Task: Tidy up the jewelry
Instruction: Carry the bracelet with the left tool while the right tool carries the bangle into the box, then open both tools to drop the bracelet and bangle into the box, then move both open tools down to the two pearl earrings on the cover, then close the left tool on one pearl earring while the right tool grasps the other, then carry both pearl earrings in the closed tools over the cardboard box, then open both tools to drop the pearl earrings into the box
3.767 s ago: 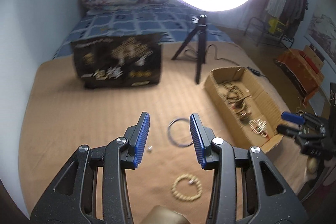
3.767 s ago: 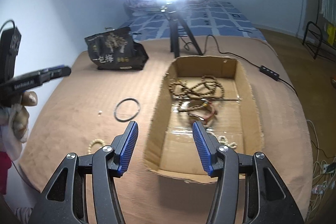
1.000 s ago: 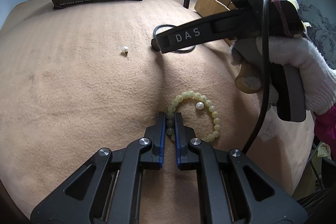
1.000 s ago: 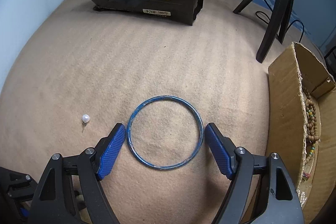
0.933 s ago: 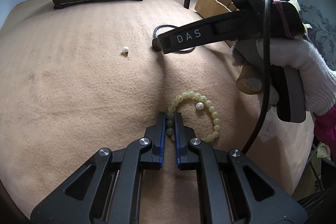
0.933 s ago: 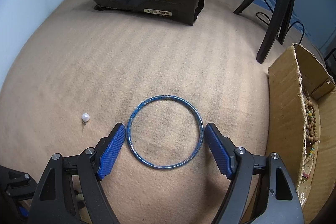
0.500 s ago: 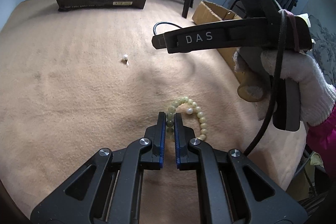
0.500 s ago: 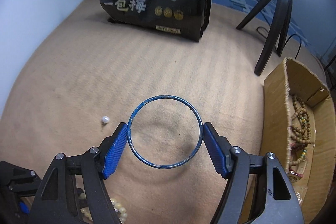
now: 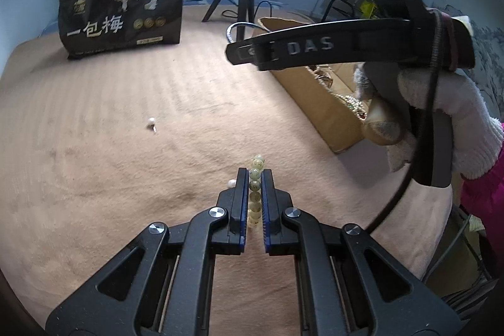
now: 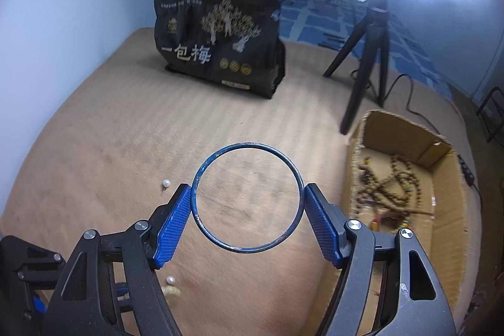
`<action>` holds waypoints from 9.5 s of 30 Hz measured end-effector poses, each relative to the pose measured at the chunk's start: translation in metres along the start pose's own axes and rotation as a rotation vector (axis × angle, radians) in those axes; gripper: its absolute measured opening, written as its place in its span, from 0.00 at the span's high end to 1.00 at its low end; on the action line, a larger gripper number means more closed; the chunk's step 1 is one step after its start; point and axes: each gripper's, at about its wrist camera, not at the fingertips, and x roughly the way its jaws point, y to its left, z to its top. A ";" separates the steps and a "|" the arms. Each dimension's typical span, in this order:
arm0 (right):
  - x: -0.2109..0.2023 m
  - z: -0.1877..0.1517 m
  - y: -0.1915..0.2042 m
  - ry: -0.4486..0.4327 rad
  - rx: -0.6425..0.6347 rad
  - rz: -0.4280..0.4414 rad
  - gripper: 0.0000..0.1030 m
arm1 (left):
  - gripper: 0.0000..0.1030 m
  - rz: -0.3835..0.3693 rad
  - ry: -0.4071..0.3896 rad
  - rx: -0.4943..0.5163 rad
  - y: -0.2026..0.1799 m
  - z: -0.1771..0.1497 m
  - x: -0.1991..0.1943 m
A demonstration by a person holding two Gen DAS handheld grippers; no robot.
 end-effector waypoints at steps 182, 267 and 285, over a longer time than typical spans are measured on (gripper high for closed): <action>0.019 -0.097 0.064 0.036 -0.036 0.115 0.93 | 0.93 0.187 -0.015 -0.049 0.094 0.039 0.076; -0.095 -0.122 -0.152 -0.131 0.261 -0.137 0.84 | 0.93 0.009 -0.128 0.088 -0.104 0.124 0.083; -0.099 -0.123 -0.146 -0.141 0.275 -0.148 0.36 | 0.46 0.029 -0.150 0.081 -0.099 0.127 0.073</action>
